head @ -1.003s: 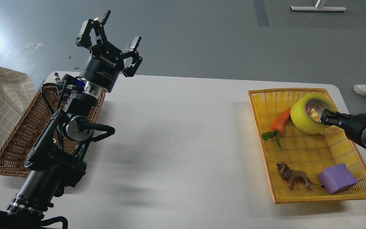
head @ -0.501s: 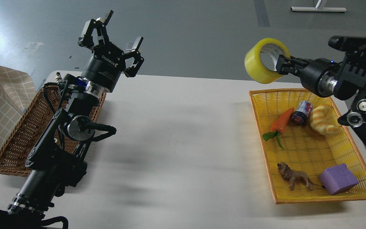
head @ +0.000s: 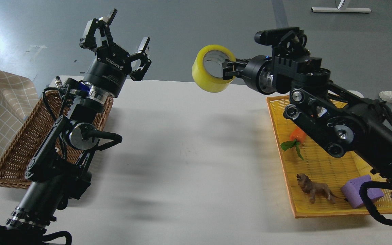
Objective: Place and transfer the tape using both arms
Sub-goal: 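Lift the tape roll with the right gripper and carry it toward table center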
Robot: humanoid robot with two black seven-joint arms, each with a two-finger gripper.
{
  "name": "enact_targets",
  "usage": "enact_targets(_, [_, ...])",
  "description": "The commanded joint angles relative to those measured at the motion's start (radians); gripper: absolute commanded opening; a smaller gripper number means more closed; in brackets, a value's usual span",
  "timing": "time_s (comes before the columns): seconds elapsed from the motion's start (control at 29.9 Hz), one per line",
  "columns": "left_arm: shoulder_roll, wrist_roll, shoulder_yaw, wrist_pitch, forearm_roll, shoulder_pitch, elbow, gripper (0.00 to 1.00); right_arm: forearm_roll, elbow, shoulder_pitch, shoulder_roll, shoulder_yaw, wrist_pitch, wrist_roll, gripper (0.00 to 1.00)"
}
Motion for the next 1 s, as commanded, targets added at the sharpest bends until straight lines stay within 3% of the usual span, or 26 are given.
enact_targets(0.0, [0.002,0.000,-0.002,-0.001,-0.002,0.001,0.000,0.98,-0.002,-0.024,-0.012,0.065,-0.031,0.000,0.000,0.00])
enact_targets(0.97, [0.031,-0.006,-0.028,-0.001,-0.005,0.005,0.000,0.98,0.004,-0.034,-0.204,0.070,-0.071,0.000,-0.021,0.00])
